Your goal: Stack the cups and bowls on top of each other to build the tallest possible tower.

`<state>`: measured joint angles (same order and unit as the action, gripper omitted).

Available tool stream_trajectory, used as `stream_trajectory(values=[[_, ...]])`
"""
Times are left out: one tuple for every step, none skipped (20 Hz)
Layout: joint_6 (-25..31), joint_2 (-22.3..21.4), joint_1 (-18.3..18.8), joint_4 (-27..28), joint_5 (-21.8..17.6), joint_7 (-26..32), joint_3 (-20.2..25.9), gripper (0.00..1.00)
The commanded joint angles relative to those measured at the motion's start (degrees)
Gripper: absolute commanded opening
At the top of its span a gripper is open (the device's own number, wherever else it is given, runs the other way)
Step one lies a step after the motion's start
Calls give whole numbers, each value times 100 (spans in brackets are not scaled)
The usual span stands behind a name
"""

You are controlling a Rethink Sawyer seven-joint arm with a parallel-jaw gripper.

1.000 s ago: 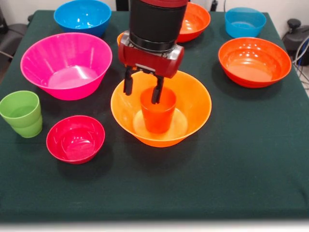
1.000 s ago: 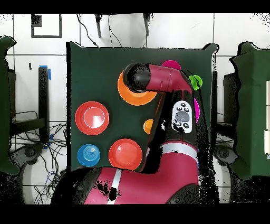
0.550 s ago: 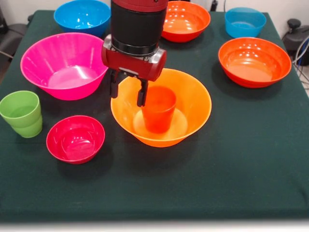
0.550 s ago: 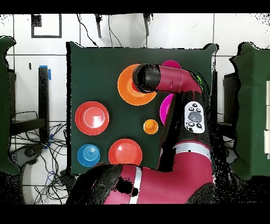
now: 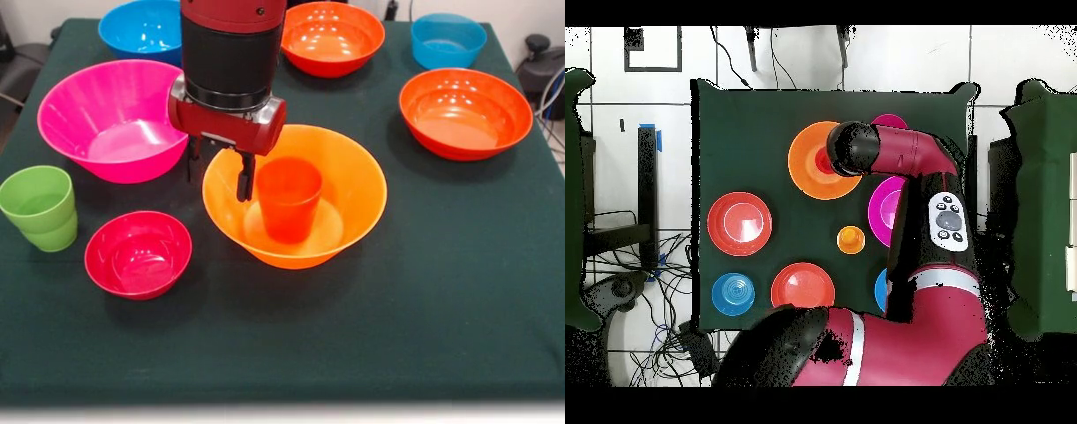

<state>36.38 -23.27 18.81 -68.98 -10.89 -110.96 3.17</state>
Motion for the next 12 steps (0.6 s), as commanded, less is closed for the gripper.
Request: stream_trajectory(values=[[551,110,96,-213,-554,1573,838,100],[542,117,104,-217,-573,1542,860,100],[566,128,95,-211,-588,1481,865,100],[558,119,94,-223,-609,1454,875,100],[595,104,72,-230,-616,1401,864,100],[617,88,60,-239,-628,1364,856,100],[668,35,55,-295,-618,1329,855,100],[711,-7,59,-339,-609,1307,859,100],[744,-84,54,-407,-603,1277,850,100],[764,-125,50,-443,-602,1258,845,100],[763,-208,50,-551,-600,1237,833,100],[764,-246,53,-597,-601,1223,832,100]])
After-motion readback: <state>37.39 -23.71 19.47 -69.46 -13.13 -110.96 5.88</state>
